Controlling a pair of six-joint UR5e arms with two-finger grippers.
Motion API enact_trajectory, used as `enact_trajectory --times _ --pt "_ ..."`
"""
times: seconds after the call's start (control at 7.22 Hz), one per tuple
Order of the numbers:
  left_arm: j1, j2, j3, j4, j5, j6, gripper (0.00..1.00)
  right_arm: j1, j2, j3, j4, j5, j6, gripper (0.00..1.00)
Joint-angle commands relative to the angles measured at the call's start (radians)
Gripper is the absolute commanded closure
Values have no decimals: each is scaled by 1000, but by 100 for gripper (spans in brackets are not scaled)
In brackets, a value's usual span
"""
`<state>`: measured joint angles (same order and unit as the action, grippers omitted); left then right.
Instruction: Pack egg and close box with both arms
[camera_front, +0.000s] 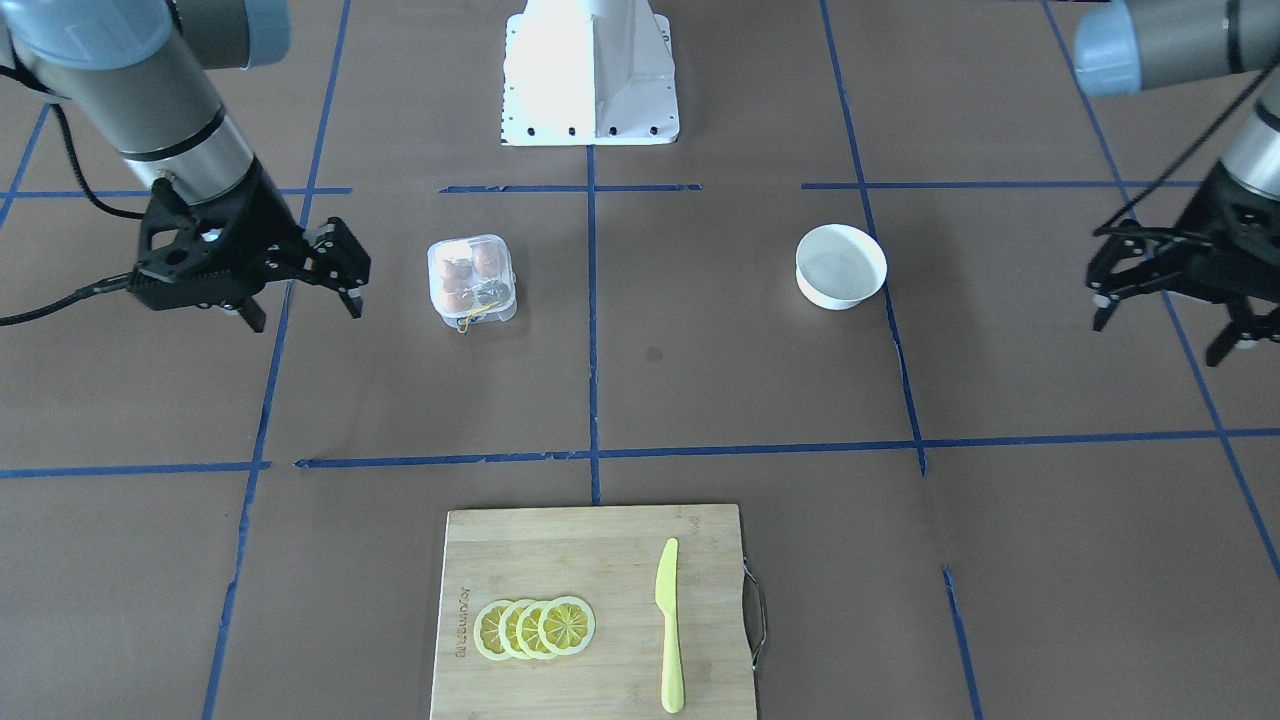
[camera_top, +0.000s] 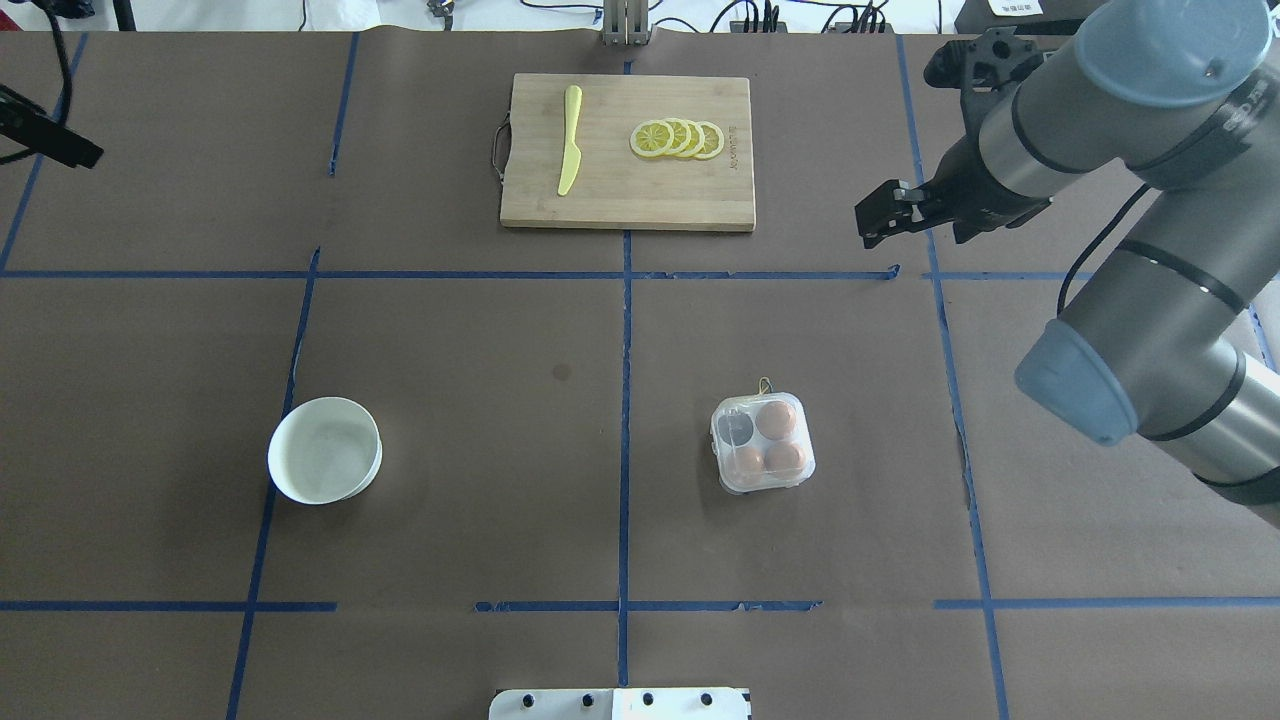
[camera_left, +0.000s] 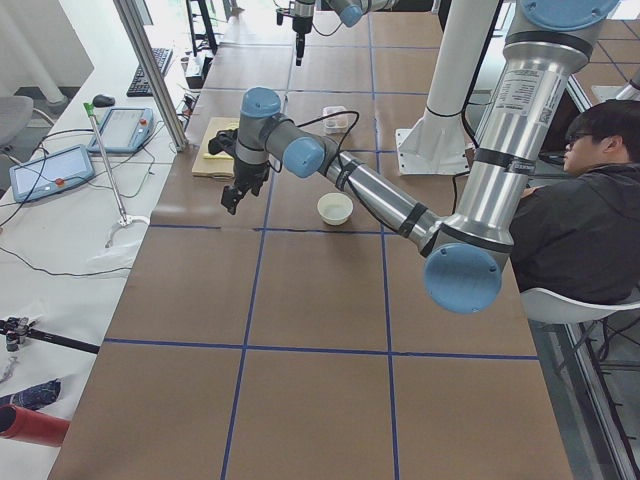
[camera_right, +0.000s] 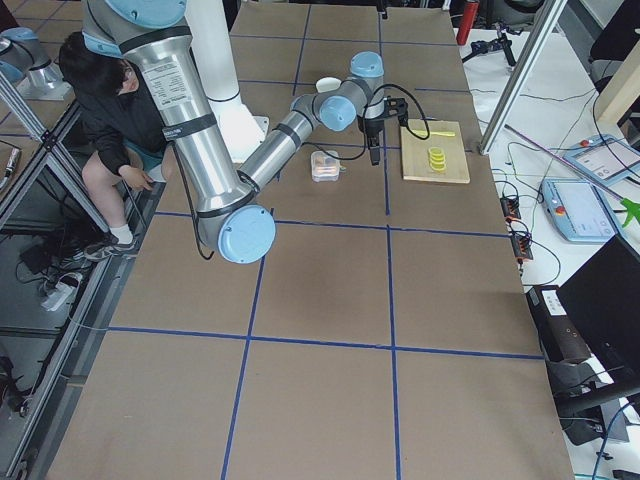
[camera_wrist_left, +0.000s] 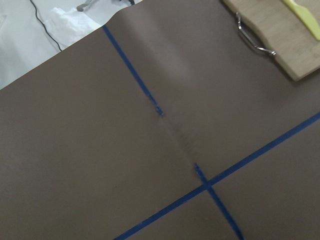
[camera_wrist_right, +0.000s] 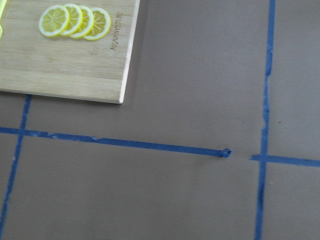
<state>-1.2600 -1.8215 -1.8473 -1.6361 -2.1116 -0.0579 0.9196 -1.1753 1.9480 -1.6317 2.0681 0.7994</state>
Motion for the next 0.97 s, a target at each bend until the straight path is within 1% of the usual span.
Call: enact_trajectory --times 0.0,0.14,0.28,0.42,0.55,0.69,0.83 --pt "-155 11 144 -1 -18 238 0 213 -140 0 -63 143 -341 0" --pt "-185 27 178 1 -18 297 0 331 -232 -6 -74 202 -555 0" --pt "-228 75 186 -4 -22 340 0 431 -294 -21 -118 205 -773 0" --pt "-270 87 232 -5 -75 408 0 534 -302 -56 -211 205 -984 0" --pt "-318 149 291 -17 -158 447 0 594 -319 -67 -332 205 -1082 0" --pt "-320 189 304 -72 -191 438 0 611 -380 -69 -324 211 -1079 0" --pt "-322 200 295 -120 -179 444 0 611 -394 -69 -306 214 -1074 0"
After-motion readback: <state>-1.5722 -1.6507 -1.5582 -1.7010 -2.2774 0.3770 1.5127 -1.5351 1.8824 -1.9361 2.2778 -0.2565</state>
